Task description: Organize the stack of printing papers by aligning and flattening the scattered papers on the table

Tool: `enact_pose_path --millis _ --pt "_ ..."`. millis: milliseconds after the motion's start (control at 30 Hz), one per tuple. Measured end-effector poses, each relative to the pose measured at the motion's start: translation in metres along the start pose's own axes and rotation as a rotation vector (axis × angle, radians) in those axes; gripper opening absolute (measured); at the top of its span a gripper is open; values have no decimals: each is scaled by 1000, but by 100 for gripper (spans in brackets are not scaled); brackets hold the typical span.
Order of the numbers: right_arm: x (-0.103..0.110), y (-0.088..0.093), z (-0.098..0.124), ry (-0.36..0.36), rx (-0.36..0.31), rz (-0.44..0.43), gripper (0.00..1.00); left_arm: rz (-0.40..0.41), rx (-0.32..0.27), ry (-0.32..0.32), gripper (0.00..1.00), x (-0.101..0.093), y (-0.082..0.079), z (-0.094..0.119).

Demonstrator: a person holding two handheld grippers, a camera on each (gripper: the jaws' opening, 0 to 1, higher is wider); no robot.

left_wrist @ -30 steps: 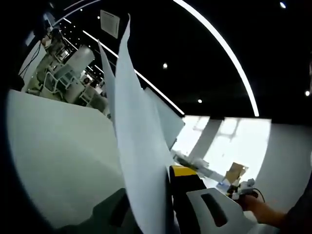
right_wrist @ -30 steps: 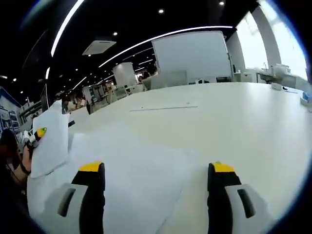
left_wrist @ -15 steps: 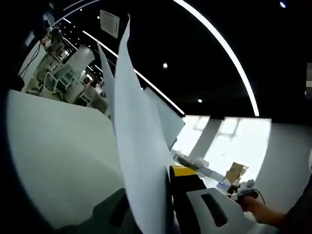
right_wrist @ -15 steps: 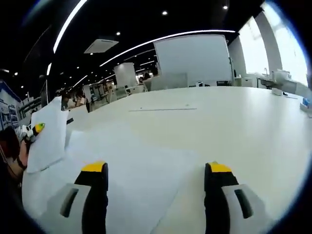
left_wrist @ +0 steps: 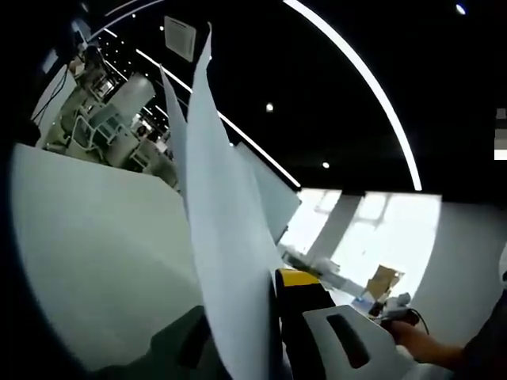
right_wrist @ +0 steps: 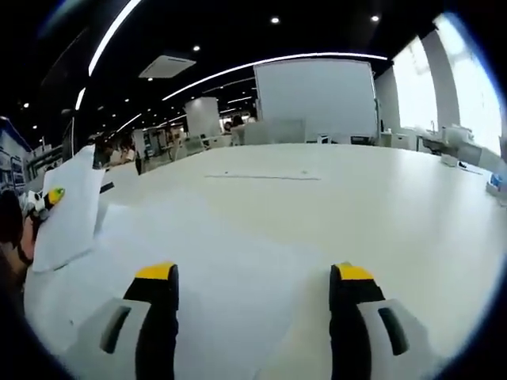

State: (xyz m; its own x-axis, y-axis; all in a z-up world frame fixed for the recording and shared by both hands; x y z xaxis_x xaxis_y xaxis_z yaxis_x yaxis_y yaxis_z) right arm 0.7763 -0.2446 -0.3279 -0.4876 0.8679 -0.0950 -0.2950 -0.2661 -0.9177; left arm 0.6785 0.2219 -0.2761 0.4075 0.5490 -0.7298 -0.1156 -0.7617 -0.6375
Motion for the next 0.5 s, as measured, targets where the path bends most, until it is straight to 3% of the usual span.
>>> enact_pose_path --millis 233,367,500 --pt "2 1 -3 30 19 38 69 7 -3 0 9 -1 1 0" --pt "8 2 -4 43 45 107 65 7 -3 0 9 0 0 0" --pt "15 1 0 36 39 99 60 8 -3 1 9 -1 1 0"
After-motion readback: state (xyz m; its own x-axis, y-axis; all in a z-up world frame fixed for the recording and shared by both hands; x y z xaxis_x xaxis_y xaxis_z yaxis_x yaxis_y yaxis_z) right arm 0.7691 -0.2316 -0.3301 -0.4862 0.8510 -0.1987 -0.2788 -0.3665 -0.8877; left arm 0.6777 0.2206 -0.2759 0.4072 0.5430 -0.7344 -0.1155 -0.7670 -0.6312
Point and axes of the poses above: the point that each gripper's makers call its tool centre point, and the gripper's own axes: z roughly backward along the fingers, x roughly to its left, y roughly out of its underside, the point moved 6 cm from there along z, roughly backward along the fingers, and after that the axes turned 13 degrees about z, right-handed, at the moved point
